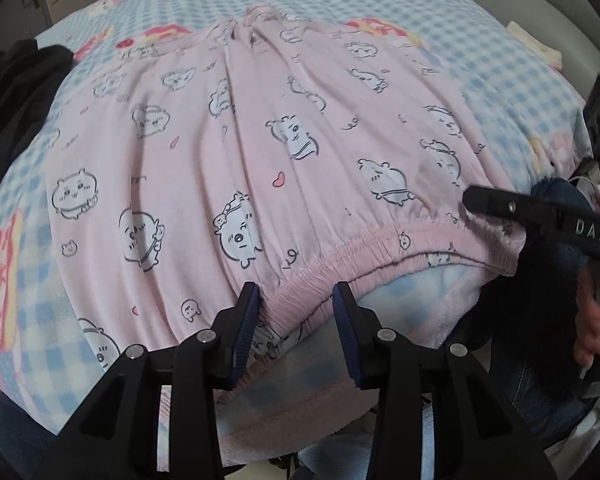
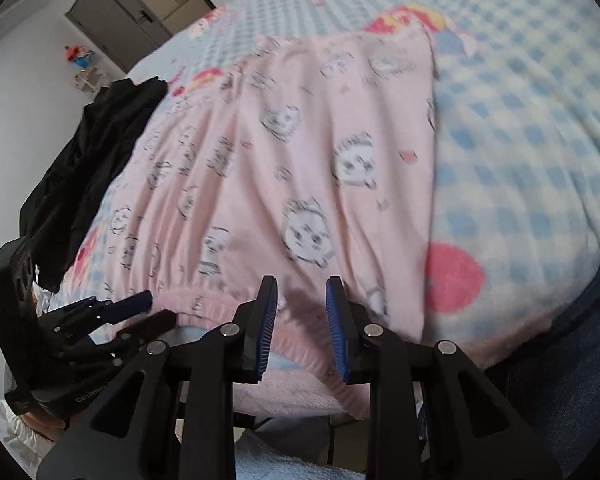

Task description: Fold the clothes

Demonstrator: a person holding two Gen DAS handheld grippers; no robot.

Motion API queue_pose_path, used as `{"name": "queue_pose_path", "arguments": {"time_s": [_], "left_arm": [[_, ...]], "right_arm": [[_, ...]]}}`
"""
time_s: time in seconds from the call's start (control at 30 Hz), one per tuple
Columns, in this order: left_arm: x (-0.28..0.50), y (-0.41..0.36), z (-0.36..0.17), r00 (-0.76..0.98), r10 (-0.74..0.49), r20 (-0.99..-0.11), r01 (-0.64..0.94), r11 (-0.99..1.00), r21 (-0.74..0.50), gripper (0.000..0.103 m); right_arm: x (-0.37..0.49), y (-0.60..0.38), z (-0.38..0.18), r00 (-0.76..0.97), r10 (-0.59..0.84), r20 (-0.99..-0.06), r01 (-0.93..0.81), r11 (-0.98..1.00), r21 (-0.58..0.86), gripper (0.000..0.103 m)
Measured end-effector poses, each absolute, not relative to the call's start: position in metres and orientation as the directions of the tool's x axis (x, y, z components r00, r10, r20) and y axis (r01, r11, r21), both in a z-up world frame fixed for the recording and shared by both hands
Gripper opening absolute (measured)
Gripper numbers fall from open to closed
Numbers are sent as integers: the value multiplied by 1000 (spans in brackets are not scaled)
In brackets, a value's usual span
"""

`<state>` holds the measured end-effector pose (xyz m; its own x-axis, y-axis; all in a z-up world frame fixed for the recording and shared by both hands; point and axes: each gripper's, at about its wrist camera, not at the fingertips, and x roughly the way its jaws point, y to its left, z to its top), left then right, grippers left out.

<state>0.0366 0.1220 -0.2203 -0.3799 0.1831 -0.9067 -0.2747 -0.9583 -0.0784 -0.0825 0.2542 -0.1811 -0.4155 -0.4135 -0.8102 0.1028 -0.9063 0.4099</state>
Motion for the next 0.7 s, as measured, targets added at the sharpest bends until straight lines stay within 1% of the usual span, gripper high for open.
{"name": "queue_pose_path", "arguments": {"time_s": [0.13,0.23,0.27,0.33,0.37,0.4,0.43,0.53,0.6,0.7], "left_arm": [[38,119,-222,-373,195,-907,-300,-951,-81,40],[36,124,-229,-365,180,-914,-317,-946,-59,39],[36,126,-229,-371,171,-913,-325,-945,-45,37],[38,130,-229,-387,154,-909,-338,-941,-15,26],[38,128,-227,-392,165,-905,-334,-942,-27,23],[38,126,-224,-398,178,-900,-329,-944,-42,18],[38,122,-220,-391,213,-896,-357,-932,-67,14],[39,116,-211,-395,248,-885,-361,-927,-99,11],[43,119,-208,-393,264,-881,-377,-920,-108,10],[56,125,-216,-374,254,-892,-383,-918,-101,11]], "right_arm": [[-83,247,-177,-416,-440,-796,155,-897,415,25],[-84,235,-183,-391,-439,-809,192,-899,395,27],[-83,234,-189,-375,-429,-822,186,-903,386,27],[-82,237,-197,-350,-425,-835,164,-905,392,27],[-81,239,-200,-340,-424,-839,154,-906,395,27],[-80,241,-199,-342,-429,-836,148,-903,403,27],[-80,244,-199,-344,-432,-834,143,-902,408,27],[-77,246,-195,-355,-427,-832,141,-904,404,27],[-76,245,-195,-351,-420,-837,138,-907,398,27],[-75,241,-197,-333,-408,-850,132,-913,386,27]]}}
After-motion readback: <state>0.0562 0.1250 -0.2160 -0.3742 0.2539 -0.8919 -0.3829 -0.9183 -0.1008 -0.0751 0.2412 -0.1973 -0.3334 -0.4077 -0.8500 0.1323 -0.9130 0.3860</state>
